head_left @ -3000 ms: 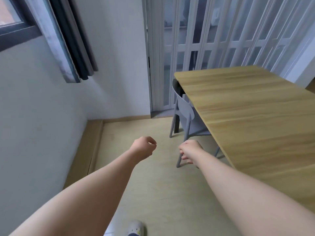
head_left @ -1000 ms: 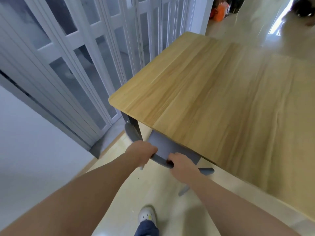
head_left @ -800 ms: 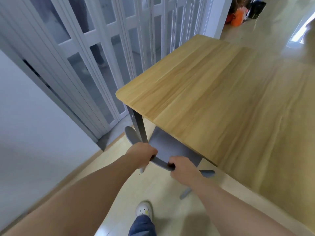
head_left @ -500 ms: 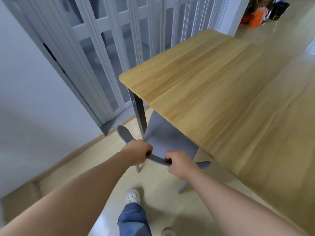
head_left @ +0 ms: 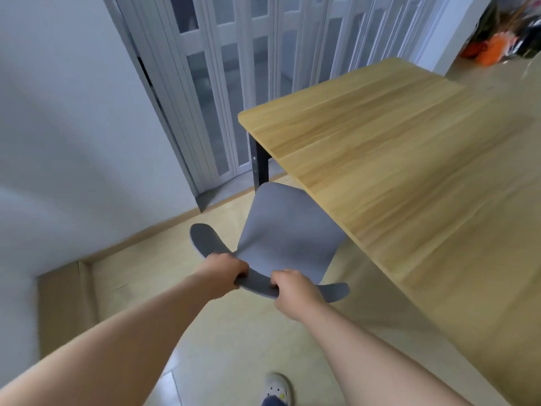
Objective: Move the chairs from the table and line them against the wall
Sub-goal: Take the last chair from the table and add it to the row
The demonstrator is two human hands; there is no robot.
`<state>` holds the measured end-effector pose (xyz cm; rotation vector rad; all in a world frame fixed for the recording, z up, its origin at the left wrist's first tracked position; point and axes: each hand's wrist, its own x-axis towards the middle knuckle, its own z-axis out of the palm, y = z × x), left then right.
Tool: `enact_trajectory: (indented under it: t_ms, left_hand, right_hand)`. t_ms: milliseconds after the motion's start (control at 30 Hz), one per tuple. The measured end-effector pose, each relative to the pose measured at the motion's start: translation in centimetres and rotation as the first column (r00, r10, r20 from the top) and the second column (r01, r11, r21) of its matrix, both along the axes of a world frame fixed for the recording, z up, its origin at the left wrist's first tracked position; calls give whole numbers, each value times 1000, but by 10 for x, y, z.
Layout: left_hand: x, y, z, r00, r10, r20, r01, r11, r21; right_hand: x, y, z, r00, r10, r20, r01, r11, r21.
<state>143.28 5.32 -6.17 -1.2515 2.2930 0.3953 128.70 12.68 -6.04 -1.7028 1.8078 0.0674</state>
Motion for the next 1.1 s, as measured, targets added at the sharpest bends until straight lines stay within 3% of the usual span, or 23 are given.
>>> enact_trajectory:
  t_ms: [233, 400, 800, 1100]
  left_hand:
    - [38, 97, -1, 1000, 26, 6, -25, 996, -83]
    - [72, 170, -11, 995, -78, 64, 82, 995, -65]
    - [75, 307, -7, 1000, 1, 19, 0, 999, -38]
    - [-5, 449, -11, 990, 138, 20, -137, 988, -75]
  right_hand:
    - [40, 68, -3, 979, 100, -179, -90, 994, 58]
    - [75, 141, -6, 927, 200, -317, -183, 980, 82]
    - [67, 262, -4, 891, 305, -335, -287, 952, 103]
    - [-12, 376, -1, 837, 425, -345, -434, 899, 56]
